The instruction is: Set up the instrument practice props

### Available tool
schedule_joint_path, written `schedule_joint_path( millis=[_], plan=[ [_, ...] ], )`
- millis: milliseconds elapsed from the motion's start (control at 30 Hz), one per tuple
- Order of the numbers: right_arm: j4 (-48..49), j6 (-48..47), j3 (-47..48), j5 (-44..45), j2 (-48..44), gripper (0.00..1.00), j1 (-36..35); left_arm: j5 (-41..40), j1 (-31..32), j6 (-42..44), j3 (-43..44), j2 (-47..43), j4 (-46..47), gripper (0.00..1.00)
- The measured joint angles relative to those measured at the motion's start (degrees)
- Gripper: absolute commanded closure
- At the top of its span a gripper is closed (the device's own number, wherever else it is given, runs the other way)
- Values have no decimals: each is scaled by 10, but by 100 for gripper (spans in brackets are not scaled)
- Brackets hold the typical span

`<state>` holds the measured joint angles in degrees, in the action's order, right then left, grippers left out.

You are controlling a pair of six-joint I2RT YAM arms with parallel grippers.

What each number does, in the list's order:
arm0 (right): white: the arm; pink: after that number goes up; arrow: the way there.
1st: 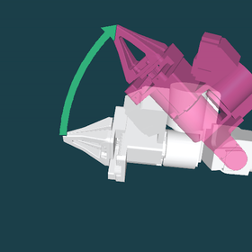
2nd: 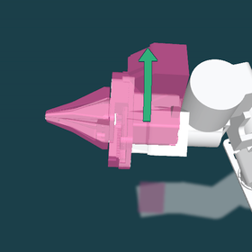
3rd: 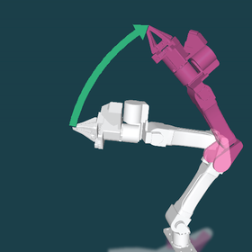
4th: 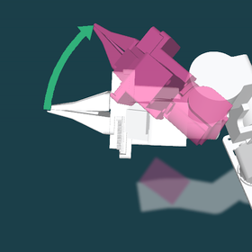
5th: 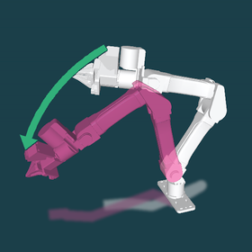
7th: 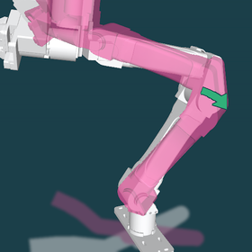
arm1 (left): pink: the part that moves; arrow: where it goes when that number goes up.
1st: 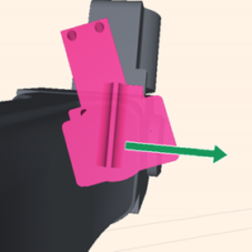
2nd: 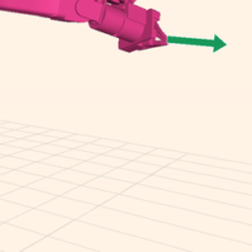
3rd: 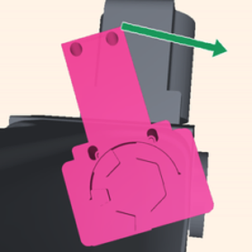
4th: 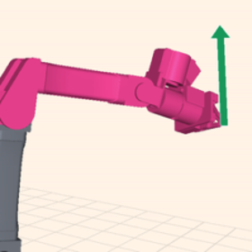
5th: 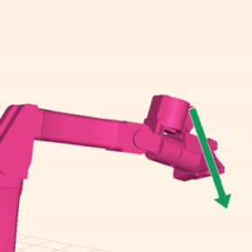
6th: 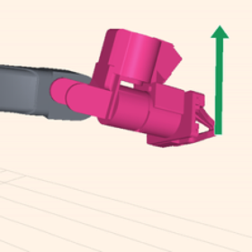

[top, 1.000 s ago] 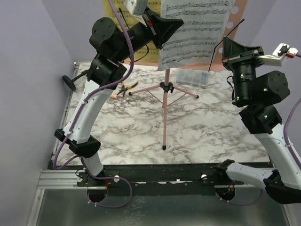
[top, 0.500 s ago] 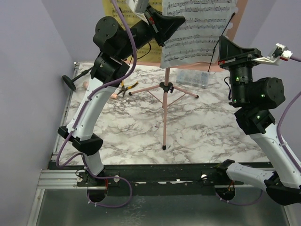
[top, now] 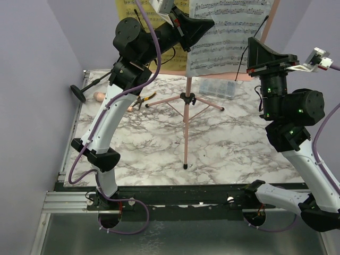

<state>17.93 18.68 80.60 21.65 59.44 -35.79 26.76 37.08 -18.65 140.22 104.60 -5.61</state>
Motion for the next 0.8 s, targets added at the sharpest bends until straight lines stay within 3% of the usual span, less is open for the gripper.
schedule_joint_path(
  millis=[67, 133, 200, 300, 400, 800],
  plan=[
    [0, -3, -1, -1, -1, 94, 0, 1, 0, 0, 0, 0, 2, 100],
    [-1, -3, -7, 1, -5, 74, 0, 2, 0, 0, 0, 0, 3, 100],
    [-12, 0, -14, 16, -13, 62, 0, 3, 0, 0, 0, 0, 3, 100],
    [-31, 11, -17, 37, -27, 59, 0, 4, 0, 0, 0, 0, 3, 100],
    [-43, 17, -18, 52, -40, 50, 0, 5, -3, 0, 0, 0, 3, 100],
    [-79, 34, 8, 62, -4, 51, 0, 7, -3, 0, 0, 0, 4, 100]
  ],
)
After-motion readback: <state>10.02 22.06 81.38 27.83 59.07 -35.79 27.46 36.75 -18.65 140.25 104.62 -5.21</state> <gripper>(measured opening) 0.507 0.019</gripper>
